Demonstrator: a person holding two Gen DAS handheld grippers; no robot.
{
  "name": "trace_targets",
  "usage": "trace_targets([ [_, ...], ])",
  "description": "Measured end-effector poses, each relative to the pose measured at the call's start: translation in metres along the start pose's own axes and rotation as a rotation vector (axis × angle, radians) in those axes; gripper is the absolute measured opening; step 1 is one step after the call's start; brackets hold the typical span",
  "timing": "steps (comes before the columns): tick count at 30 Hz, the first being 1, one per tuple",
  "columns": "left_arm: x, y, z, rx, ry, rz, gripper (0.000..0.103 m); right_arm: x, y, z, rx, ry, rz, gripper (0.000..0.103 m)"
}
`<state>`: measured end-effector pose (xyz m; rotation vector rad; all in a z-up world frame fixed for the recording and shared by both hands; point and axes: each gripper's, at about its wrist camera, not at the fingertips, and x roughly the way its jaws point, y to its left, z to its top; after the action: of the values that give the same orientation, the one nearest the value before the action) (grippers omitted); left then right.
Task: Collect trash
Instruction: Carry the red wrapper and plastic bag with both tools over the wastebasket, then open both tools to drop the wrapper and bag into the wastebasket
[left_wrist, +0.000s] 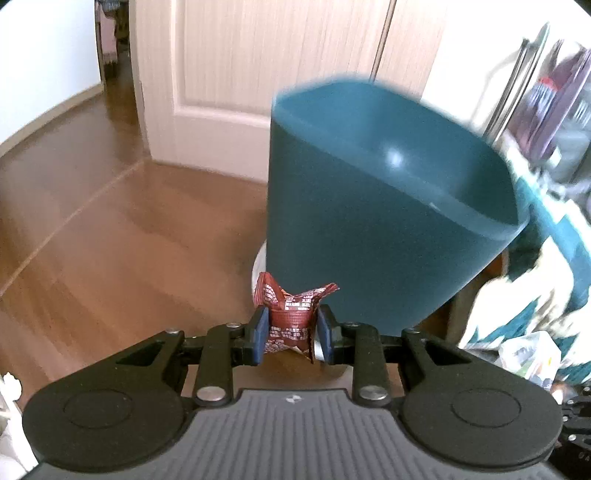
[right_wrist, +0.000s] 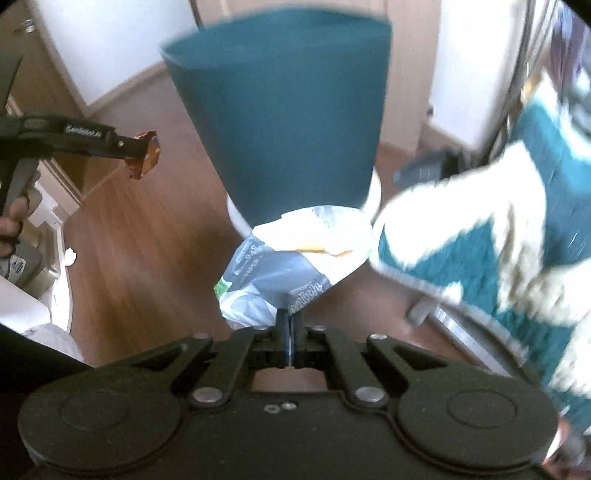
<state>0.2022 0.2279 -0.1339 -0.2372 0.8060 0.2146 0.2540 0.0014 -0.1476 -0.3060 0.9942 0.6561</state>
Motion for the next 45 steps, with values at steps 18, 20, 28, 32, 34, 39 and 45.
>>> trace_targets([
  [18,-0.103,-0.052,0.097,0.082,-0.215,-0.054,0.028,-0.087,0.024,0.106,-0.114,-0.281,-0.065,0.000],
  [20,-0.104,-0.058,0.107,0.094,-0.220,-0.056,0.028,-0.086,0.028,0.118,-0.124,-0.286,-0.071,0.000],
  [28,-0.075,-0.082,0.125,0.129,-0.162,-0.056,0.028,-0.067,0.032,0.159,-0.117,-0.281,-0.086,0.000],
  [32,-0.049,-0.090,0.128,0.129,-0.115,-0.056,0.028,-0.050,0.030,0.172,-0.126,-0.260,-0.095,0.000],
  [34,-0.035,-0.091,0.128,0.128,-0.092,-0.055,0.028,-0.040,0.028,0.176,-0.127,-0.247,-0.098,0.000],
  [39,-0.002,-0.091,0.130,0.121,-0.032,-0.044,0.028,-0.014,0.019,0.185,-0.121,-0.211,-0.106,0.000],
  [45,0.030,-0.093,0.133,0.134,0.039,-0.026,0.028,0.010,0.015,0.195,-0.116,-0.157,-0.113,0.000],
])
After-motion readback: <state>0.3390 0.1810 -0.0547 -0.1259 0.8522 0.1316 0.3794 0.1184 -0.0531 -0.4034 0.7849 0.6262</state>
